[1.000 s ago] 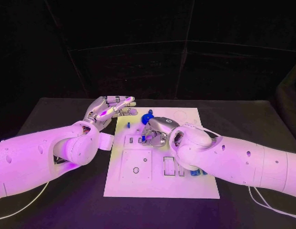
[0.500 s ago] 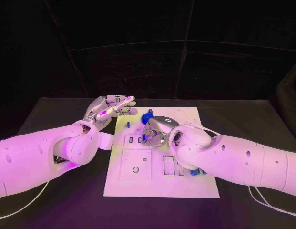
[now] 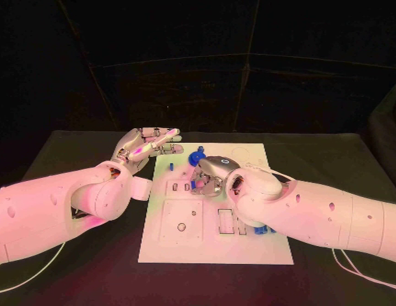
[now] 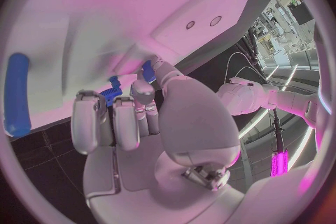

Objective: Assemble the parts on the task board

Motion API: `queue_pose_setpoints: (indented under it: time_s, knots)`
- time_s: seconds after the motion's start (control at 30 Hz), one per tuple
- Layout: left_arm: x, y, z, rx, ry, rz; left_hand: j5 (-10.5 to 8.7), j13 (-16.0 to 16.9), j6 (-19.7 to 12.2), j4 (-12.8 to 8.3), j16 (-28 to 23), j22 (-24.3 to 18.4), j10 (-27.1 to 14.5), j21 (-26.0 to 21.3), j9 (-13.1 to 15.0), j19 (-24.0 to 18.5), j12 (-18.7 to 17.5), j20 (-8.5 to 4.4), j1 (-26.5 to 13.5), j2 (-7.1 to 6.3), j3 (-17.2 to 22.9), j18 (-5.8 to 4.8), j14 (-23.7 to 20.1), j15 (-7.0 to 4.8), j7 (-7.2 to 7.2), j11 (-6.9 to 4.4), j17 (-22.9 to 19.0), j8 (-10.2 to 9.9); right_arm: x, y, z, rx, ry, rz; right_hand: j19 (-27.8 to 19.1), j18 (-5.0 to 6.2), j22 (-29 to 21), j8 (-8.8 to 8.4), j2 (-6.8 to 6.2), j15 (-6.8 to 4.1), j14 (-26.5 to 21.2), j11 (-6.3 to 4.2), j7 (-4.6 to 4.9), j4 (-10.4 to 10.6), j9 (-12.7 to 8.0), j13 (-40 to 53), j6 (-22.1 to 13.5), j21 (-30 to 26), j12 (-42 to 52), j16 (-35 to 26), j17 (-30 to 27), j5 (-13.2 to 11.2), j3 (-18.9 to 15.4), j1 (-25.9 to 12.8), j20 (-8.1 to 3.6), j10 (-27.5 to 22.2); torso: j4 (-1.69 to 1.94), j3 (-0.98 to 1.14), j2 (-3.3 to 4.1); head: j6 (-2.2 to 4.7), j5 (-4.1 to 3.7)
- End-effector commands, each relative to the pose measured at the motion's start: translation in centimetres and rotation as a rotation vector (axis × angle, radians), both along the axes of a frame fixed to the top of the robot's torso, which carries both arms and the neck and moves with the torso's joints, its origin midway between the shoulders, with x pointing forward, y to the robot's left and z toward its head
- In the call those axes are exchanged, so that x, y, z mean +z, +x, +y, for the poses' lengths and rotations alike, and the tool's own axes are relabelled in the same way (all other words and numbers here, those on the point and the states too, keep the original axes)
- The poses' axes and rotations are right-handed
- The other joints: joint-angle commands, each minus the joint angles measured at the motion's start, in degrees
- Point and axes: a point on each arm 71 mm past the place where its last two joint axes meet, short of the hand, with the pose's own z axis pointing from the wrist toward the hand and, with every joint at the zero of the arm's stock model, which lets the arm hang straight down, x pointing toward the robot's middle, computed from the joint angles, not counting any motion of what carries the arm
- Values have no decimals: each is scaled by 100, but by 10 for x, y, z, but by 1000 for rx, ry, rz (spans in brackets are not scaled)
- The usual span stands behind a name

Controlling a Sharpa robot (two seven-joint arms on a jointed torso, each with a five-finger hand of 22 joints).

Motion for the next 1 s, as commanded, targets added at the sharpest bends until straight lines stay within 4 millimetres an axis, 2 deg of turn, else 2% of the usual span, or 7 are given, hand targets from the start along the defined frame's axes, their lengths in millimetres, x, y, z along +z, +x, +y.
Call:
queue_pose_setpoints:
  time_s: [0.03,0.37,0.53,0.77,0.93,0.97,1.0]
  knots:
    - [2,0,-1,-14,-4,-5,10,0,17,-32,-23,-8,18,-20,6,27,-16,-3,8,53,10,80,29,2,7,-13,7,-20,-3,-1,0,-9,-16,3,-49,-20,221,-40,-76,37,369,8,6,26,-2,-49,-60,-25,-53,-39,433,35,-62,-47,17,-57,4,-1,-1,3,0]
    - [1,0,-1,-14,-4,-4,10,-1,18,-39,-32,-12,20,-27,5,24,-18,-3,5,53,5,79,24,4,7,-13,7,-23,-1,0,0,-18,4,-11,-63,-15,199,-26,-161,49,365,18,6,184,6,-94,-123,-40,-71,-58,412,-50,-249,-235,34,-81,-3,1,0,-4,-6]
    - [1,1,-1,-12,1,1,10,-3,19,-48,-27,-11,20,-24,4,38,-20,-6,5,57,2,81,47,-2,6,-14,14,-26,4,0,-1,-46,49,-52,-123,3,113,-36,-246,85,349,64,47,514,2,-289,-294,-87,-248,-102,356,-239,-826,-467,63,-254,1,1,0,-6,-10]
    - [-4,3,3,-47,126,21,26,108,318,-102,456,138,688,349,35,774,249,-301,-105,53,-96,99,1032,-312,-197,-271,333,70,21,-11,-15,37,243,-176,-193,28,7,-18,-170,110,327,97,84,795,1,-544,-422,-147,-418,-173,264,-144,-1460,-166,89,-441,-4,21,-21,-5,20]
    - [-6,9,6,-125,315,78,27,291,747,-48,1514,467,1488,1052,92,1854,539,-755,-259,44,-207,97,2319,-755,-477,-650,1056,214,34,-21,-45,142,376,-108,-527,126,-447,-49,-32,174,245,172,175,788,-1,-636,-784,-376,-461,-378,-31,-84,-1594,201,143,-542,-13,12,-58,-1,45]
    - [-6,11,5,-155,370,96,34,348,818,-26,2201,564,1643,1234,103,2054,591,-855,-306,31,-245,101,2422,-813,-544,-730,1666,224,38,-20,-53,145,399,-76,-585,143,-526,-44,-5,175,228,172,176,761,1,-731,-789,-419,-560,-418,-85,-44,-1597,274,147,-618,-19,18,-74,-13,51]
    - [-7,12,5,-188,432,112,96,462,875,12,3622,707,1866,1486,116,2280,713,-948,-385,-11,-319,80,2466,-910,-669,-761,3011,230,41,-19,-61,141,421,-46,-609,150,-560,-40,24,175,220,172,177,739,3,-788,-795,-441,-614,-437,-106,-13,-1603,334,150,-664,-26,22,-84,-25,61]
